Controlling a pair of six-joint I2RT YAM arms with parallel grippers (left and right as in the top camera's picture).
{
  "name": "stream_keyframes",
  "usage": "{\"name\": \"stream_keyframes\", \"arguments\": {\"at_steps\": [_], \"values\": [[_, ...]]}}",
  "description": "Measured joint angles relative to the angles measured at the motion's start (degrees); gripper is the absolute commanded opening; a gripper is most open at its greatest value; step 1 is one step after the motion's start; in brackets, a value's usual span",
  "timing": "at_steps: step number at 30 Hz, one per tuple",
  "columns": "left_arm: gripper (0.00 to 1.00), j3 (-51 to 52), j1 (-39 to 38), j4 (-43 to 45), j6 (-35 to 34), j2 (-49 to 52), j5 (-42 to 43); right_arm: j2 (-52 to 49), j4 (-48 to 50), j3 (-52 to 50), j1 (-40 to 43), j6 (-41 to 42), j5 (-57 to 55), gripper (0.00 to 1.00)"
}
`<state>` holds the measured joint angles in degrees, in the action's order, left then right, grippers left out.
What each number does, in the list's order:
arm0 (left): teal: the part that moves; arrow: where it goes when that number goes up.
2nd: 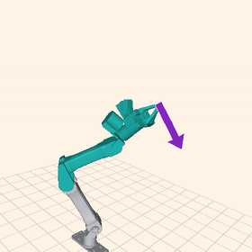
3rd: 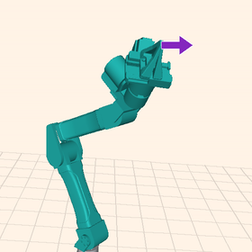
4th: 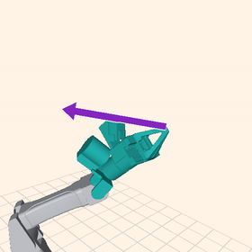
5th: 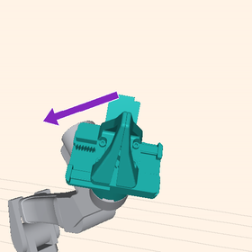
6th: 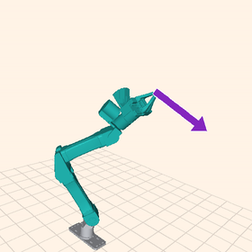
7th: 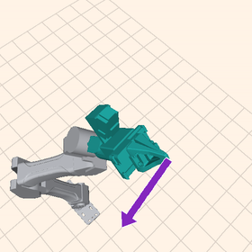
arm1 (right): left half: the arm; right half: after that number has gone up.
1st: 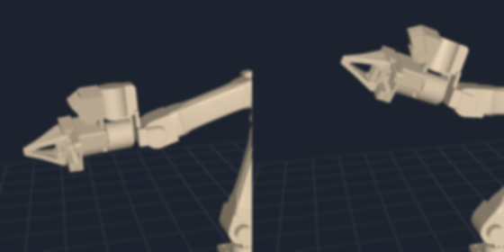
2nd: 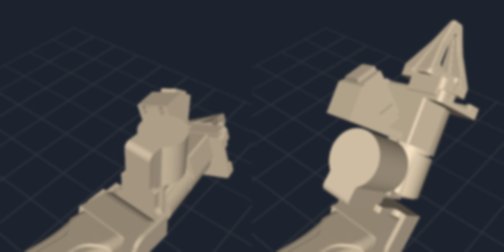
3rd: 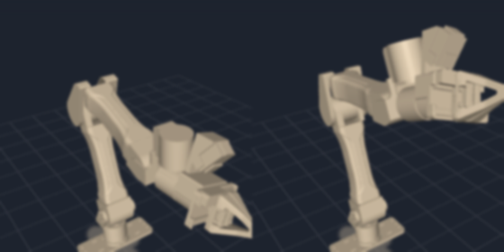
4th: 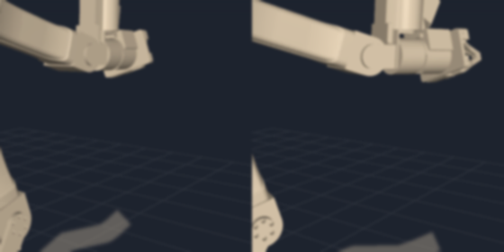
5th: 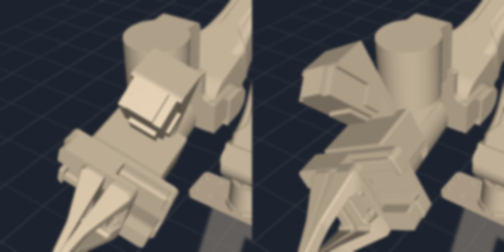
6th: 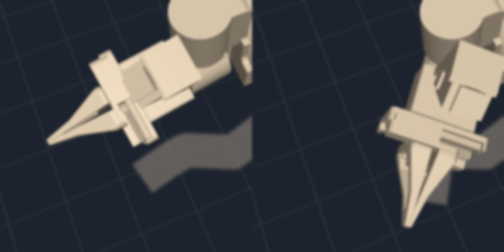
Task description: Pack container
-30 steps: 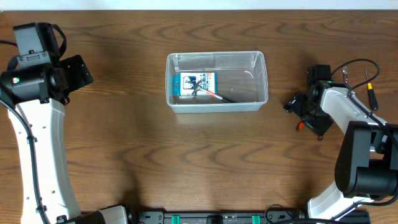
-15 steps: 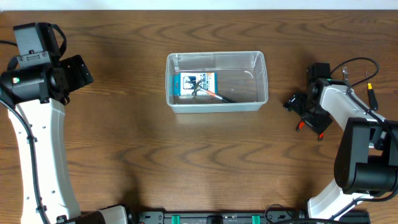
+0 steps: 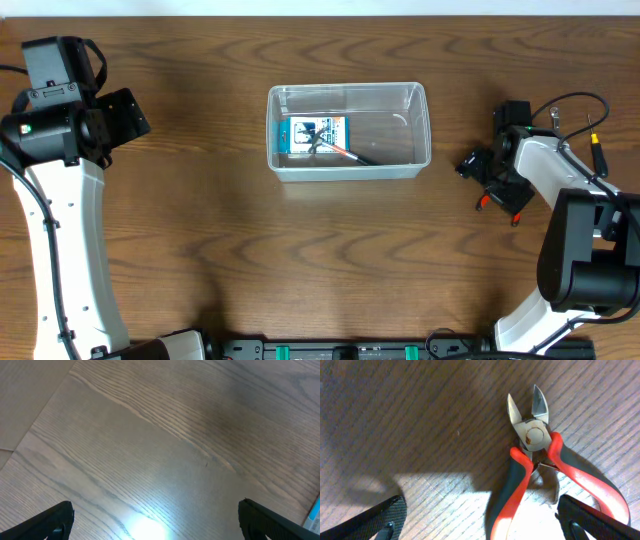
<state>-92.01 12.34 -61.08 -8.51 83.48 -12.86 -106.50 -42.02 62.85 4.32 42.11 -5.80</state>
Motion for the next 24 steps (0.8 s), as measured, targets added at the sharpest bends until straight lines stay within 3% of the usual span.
{"name": "stream_keyframes", "arguments": {"at_steps": [5, 19, 24], "values": [[0.98, 0.0, 0.0, 0.0, 0.0, 0.0, 0.0, 0.0, 0.1, 0.0, 0.0, 0.0, 0.0, 0.96], [0.98, 0.0, 0.0, 0.0, 0.0, 0.0, 0.0, -0.4, 0.5, 0.3, 1.1, 0.6, 0.0, 0.49], [0.98, 0.0, 0.0, 0.0, 0.0, 0.0, 0.0, -0.5, 0.5, 0.4, 1.1, 0.7, 0.0, 0.46]]}}
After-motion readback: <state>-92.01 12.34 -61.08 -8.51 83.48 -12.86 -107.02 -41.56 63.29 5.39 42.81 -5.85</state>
